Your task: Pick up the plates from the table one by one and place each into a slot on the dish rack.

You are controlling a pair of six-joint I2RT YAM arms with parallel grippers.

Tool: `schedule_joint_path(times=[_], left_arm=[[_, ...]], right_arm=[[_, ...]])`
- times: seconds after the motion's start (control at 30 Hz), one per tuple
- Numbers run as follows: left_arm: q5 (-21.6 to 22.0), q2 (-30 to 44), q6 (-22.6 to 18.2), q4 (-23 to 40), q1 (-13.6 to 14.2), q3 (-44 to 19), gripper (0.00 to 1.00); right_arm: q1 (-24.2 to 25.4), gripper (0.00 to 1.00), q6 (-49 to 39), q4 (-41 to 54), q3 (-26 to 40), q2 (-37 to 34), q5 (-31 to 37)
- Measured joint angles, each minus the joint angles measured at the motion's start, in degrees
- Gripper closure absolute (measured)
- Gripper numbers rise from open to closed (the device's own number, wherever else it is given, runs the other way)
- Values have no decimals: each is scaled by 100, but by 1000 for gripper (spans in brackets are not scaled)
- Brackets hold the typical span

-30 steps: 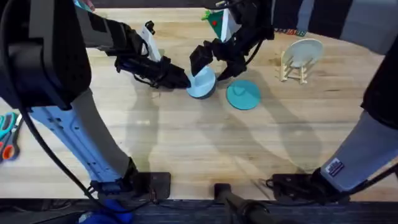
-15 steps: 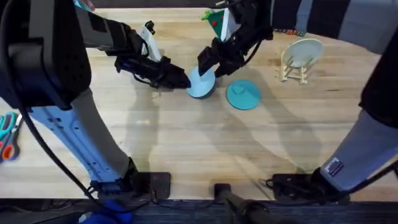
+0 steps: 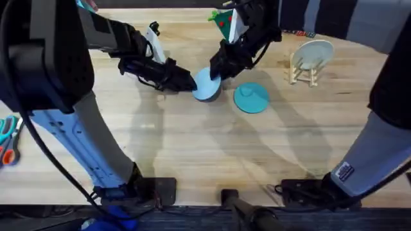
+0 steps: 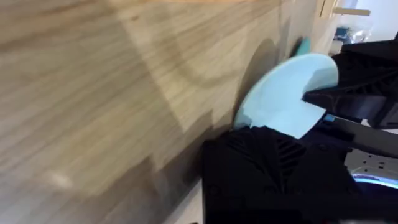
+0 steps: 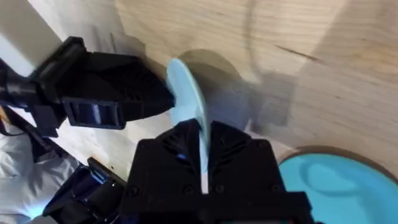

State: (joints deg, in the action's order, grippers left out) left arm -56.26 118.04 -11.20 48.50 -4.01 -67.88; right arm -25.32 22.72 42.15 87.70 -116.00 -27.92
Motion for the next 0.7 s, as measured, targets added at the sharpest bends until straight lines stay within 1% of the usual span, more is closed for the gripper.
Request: schedule_joint_path(times=[0.1,0.2,0.3,0.4,0.47,0.6,0.7], left_arm=[[102,0,-6,211,0,-71,961],[367,9,-28,648,4,-291,961],[707,9,-42,1063,17,-644,961],[942,-67,-40,1356,17,-1096,961],[1103,-254,-41,1542,17,-1409,961],[1526,-867,-39,1967,17,-2048,961],[1912,-1376,-42,2286,17,-2489,961]], right_arm=[[-2,958,0,-2,0,2,-42],[-32,964,2,-14,0,2,-116],[-59,970,3,-22,2,2,-167],[-51,972,3,-20,16,2,-203],[-28,971,4,-11,66,2,-278],[107,971,-35,17,279,2,-417],[261,971,-234,281,574,2,-558]])
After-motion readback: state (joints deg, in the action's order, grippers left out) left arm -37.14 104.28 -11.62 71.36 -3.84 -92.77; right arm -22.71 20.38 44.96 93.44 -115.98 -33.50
